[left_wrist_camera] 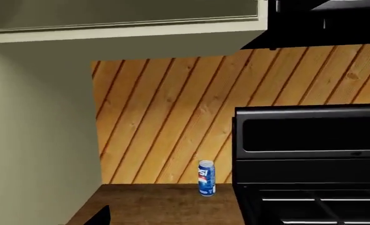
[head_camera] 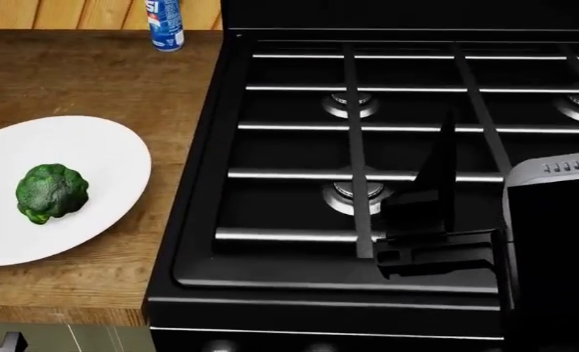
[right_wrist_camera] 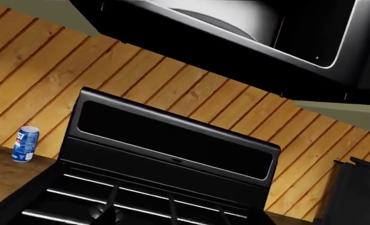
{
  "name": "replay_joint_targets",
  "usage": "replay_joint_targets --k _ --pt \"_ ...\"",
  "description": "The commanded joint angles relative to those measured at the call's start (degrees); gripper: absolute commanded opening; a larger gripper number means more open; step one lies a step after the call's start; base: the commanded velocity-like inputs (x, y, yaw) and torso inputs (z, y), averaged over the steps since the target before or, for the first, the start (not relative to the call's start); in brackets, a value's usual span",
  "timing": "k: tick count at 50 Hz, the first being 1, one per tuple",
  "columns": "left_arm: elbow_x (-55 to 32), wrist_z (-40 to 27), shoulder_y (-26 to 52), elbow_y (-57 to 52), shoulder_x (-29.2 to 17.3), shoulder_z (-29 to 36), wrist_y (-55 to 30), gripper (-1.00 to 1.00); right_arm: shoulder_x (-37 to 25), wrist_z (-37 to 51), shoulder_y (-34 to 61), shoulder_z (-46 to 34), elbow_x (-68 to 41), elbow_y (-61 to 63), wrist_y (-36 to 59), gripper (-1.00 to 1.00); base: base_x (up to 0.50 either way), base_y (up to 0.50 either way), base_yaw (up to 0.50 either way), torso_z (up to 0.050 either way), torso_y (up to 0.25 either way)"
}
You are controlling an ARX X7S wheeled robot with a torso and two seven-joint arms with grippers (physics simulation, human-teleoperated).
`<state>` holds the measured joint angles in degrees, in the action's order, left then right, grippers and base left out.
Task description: Pick the broccoli from the counter and place it in the microwave.
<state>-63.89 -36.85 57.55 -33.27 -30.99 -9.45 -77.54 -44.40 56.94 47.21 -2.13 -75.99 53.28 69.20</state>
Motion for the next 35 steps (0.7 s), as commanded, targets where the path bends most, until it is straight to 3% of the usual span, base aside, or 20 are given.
replay_joint_targets --k 1,14,24,35 --pt "0.8 -0.4 7.0 8.4 -1.2 4.0 -2.9 1.00 0.6 3.0 -1.0 0.3 -2.1 -1.0 -0.2 1.00 0.00 0.00 0.00 0.000 0.000" --pt "1.3 3.0 12.0 24.9 -0.7 10.9 -7.1 1.00 0.8 6.0 -3.0 1.0 -9.9 -2.9 -1.5 1.00 0.00 0.00 0.00 0.000 0.000" --pt "8.7 10.0 15.4 36.3 -0.7 21.0 -0.9 1.00 0.9 6.4 -4.9 1.1 -10.0 -1.9 -2.3 1.00 0.00 0.00 0.00 0.000 0.000" --pt "14.1 15.0 17.0 45.0 1.4 27.9 4.8 1.00 0.3 7.6 -5.4 1.3 -12.1 -1.5 -3.0 1.00 0.00 0.00 0.00 0.000 0.000"
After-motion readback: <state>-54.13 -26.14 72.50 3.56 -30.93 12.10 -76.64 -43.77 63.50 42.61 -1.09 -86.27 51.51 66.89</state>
